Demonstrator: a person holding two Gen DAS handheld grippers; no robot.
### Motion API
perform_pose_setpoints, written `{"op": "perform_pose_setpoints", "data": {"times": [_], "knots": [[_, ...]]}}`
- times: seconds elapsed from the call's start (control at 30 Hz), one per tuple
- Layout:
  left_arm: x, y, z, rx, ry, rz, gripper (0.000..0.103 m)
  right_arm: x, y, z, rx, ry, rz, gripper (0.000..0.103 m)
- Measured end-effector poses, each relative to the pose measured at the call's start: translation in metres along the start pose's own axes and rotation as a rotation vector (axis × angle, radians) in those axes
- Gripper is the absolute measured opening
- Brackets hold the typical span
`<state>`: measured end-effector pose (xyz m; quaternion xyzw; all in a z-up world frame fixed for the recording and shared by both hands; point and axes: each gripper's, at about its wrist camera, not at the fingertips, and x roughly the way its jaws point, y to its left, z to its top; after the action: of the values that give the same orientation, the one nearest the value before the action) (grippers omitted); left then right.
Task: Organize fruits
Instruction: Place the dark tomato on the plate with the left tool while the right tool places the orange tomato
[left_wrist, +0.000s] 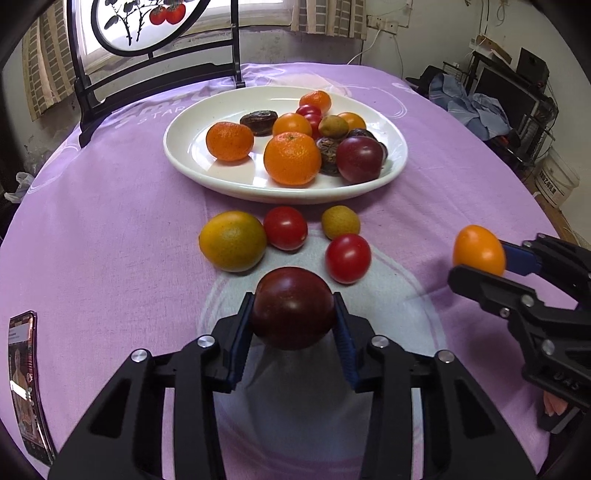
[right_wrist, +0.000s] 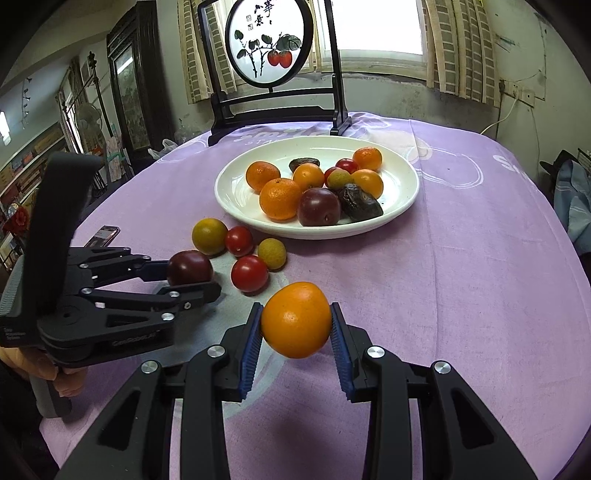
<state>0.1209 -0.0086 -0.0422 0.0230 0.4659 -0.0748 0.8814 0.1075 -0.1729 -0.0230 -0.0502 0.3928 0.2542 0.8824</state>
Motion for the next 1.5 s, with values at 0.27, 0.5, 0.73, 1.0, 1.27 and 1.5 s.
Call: {"op": "perform_pose_setpoints", "data": {"times": [0.27,0.5,0.73,1.0,1.27,1.5], "knots": [[-0.025,-0.003,0.002,0.0,-0.039,-0.019,0.04,-0.008,0.005,0.003,-0.007,-0.045,0.021,0.036],[-0.041,-0.001,0.019,0.013,-0.075,-0.021,0.04,-0.019,0.002,0.013,0.025,-0.077,0.051,0.036],[-0.043,0.011,0.055,-0.012,-0.112,-0.005,0.04,-0.023,-0.003,0.046,-0.031,-0.109,-0.034,0.036],[-0.024,0.02,0.096,-0.059,-0.123,0.031,0.04,0.0,-0.013,0.09,-0.04,-0.125,-0.066,0.036],[0.013,0.023,0.118,-0.083,-0.092,0.078,0.04,0.042,-0.025,0.109,-0.015,-0.07,-0.077,0.036],[0.039,0.027,0.131,-0.103,-0.068,0.089,0.04,0.069,-0.028,0.116,-0.04,-0.035,-0.103,0.036]]}}
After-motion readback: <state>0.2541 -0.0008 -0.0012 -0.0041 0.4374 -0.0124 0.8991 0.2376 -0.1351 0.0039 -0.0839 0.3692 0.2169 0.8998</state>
